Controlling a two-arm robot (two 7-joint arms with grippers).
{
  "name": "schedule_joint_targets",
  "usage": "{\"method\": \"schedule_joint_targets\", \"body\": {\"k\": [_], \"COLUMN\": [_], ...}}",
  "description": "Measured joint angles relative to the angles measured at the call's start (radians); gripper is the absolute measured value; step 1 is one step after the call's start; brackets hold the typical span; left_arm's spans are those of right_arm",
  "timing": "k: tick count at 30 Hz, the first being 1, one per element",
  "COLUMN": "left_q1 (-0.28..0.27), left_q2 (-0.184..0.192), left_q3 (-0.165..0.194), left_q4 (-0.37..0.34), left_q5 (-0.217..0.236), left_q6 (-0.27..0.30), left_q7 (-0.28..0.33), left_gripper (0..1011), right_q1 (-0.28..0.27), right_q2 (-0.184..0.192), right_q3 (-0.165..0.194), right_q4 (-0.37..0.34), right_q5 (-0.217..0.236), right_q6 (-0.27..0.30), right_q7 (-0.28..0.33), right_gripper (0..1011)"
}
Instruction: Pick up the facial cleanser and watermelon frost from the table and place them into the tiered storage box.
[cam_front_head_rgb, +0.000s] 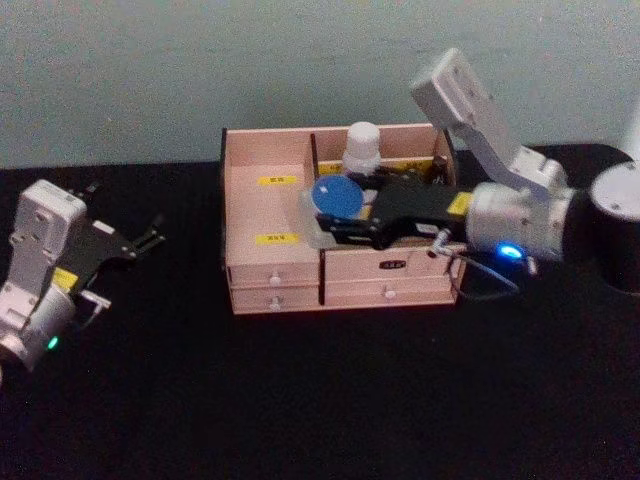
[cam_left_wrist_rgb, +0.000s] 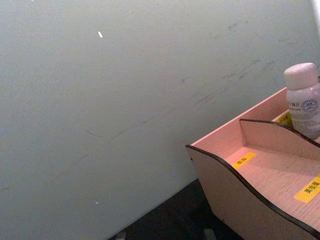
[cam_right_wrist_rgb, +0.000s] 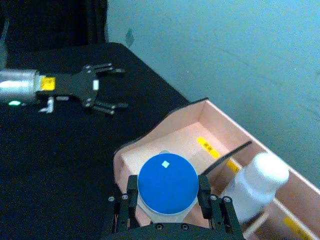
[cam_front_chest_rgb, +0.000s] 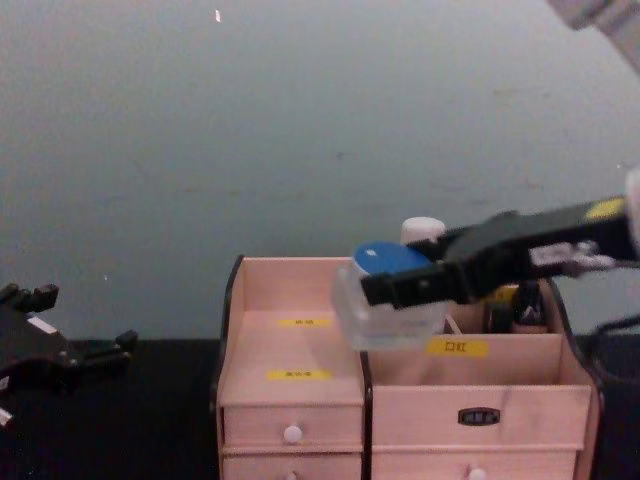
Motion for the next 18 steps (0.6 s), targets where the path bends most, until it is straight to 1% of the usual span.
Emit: {"method": "schedule_joint_targets", "body": {"k": [1, 4, 5, 7, 8, 11, 14, 18], "left_q1": [0.000, 0.000, 0.000, 0.000, 0.000, 0.000, 0.000, 0.000], "left_q2": [0.000, 0.000, 0.000, 0.000, 0.000, 0.000, 0.000, 0.000], "left_q3": [0.000, 0.000, 0.000, 0.000, 0.000, 0.000, 0.000, 0.000], "left_q4": [0.000, 0.000, 0.000, 0.000, 0.000, 0.000, 0.000, 0.000], "left_q5": [0.000, 0.000, 0.000, 0.000, 0.000, 0.000, 0.000, 0.000], "left_q6": [0.000, 0.000, 0.000, 0.000, 0.000, 0.000, 0.000, 0.000], "left_q7": [0.000, 0.000, 0.000, 0.000, 0.000, 0.000, 0.000, 0.000], "left_gripper": [1001, 1001, 1001, 1001, 1001, 1001, 1001, 1001], "right_q1": [0.027, 0.067, 0.088, 0.110, 0.131, 0.159, 0.201, 0.228], "right_q2": [-0.021, -0.053, -0.069, -0.087, -0.105, -0.131, -0.170, -0.196], "right_q3": [-0.012, -0.030, -0.039, -0.047, -0.054, -0.063, -0.075, -0.084], "right_q4": [0.035, 0.090, 0.121, 0.156, 0.188, 0.238, 0.317, 0.369], "right_q5": [-0.004, -0.011, -0.012, -0.015, -0.018, -0.021, -0.023, -0.026], "right_q6": [-0.005, -0.012, -0.017, -0.022, -0.029, -0.040, -0.059, -0.076], "right_q7": [0.005, 0.012, 0.016, 0.019, 0.023, 0.028, 0.036, 0.046], "right_gripper": [723, 725, 723, 723, 723, 723, 725, 725]}}
